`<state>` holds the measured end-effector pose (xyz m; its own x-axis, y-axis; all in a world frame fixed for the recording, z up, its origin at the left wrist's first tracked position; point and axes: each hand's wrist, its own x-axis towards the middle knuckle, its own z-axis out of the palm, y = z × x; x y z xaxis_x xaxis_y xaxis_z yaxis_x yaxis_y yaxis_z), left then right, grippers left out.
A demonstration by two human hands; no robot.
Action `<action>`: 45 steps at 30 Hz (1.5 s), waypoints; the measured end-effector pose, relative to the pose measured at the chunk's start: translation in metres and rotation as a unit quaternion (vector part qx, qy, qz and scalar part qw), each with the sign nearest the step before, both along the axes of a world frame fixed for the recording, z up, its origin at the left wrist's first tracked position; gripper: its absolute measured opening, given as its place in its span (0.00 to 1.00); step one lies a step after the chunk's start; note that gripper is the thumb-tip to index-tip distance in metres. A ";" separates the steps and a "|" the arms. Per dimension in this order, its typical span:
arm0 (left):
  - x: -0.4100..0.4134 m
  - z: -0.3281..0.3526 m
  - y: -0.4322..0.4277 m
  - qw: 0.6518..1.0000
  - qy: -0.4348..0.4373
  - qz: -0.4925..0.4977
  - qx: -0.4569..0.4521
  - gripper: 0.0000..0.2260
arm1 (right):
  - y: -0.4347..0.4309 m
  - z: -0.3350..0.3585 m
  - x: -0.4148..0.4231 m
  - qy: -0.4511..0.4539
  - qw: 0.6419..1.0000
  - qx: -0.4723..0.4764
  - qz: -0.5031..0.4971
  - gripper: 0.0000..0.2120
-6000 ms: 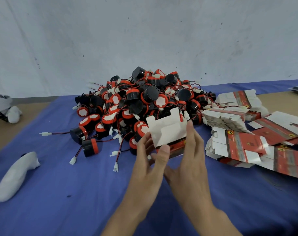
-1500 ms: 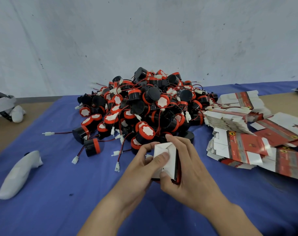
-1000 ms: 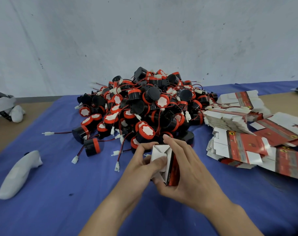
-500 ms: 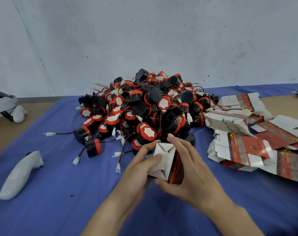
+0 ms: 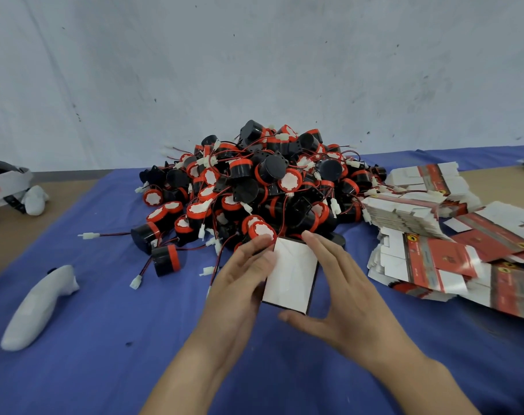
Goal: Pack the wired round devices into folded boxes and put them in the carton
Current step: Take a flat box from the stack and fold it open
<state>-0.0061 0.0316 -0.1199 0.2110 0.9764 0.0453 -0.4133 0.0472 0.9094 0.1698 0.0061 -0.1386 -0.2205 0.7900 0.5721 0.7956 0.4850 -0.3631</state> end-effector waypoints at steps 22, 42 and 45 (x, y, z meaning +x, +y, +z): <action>-0.010 -0.007 -0.003 0.939 0.274 0.029 0.204 0.04 | 0.008 -0.006 0.003 0.027 0.992 -0.116 0.034 0.51; 0.002 -0.016 -0.025 0.735 0.487 0.103 0.461 0.12 | 0.015 -0.026 0.028 -0.010 0.958 -0.287 -0.018 0.27; -0.006 -0.015 -0.020 0.771 0.458 0.179 0.405 0.13 | 0.016 -0.026 0.030 -0.011 0.955 -0.296 -0.011 0.33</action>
<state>-0.0126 0.0114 -0.1348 0.2407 0.7088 0.6631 0.5652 -0.6578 0.4979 0.2001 0.0224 -0.1643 -0.2064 0.9783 0.0191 0.8145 0.1826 -0.5506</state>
